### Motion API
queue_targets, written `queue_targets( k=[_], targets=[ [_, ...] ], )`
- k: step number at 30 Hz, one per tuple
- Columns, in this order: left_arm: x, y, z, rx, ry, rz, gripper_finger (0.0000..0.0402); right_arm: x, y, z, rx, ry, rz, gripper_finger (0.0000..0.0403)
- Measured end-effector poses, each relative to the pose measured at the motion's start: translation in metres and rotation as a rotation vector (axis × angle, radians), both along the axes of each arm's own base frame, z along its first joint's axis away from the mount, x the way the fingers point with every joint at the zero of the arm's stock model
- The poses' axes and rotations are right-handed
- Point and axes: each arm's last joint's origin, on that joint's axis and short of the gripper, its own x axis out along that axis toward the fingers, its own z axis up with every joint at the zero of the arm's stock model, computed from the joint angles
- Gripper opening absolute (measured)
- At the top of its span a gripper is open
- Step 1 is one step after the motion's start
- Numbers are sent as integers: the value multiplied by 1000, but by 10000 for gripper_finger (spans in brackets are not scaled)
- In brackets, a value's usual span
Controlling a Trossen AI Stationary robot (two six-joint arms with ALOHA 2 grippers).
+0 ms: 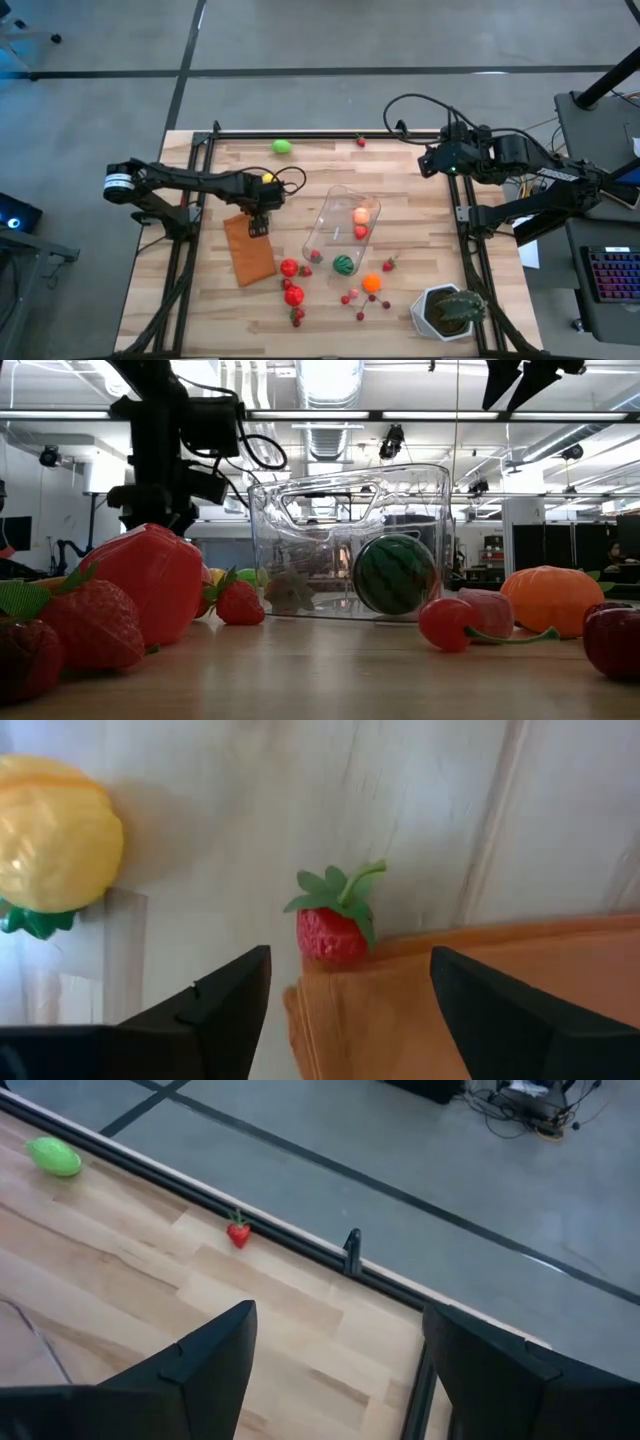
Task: Pick and placing Produce into tupperware
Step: Put the red strawberry into the transparent bin
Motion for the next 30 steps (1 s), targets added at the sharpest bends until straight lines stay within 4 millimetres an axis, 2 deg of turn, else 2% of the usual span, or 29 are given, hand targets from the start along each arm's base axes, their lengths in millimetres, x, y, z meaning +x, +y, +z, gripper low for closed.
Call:
queue_targets(
  k=[8,17,30],
  targets=[
    [5,1,0,8,-56,1,260,0,0,0,-2,0,2,283],
    [-2,0,-17,0,-55,39,260,0,0,0,-1,2,2,277],
    [-5,0,-28,2,-98,78,260,0,0,0,-24,7,-7,277]
  ],
)
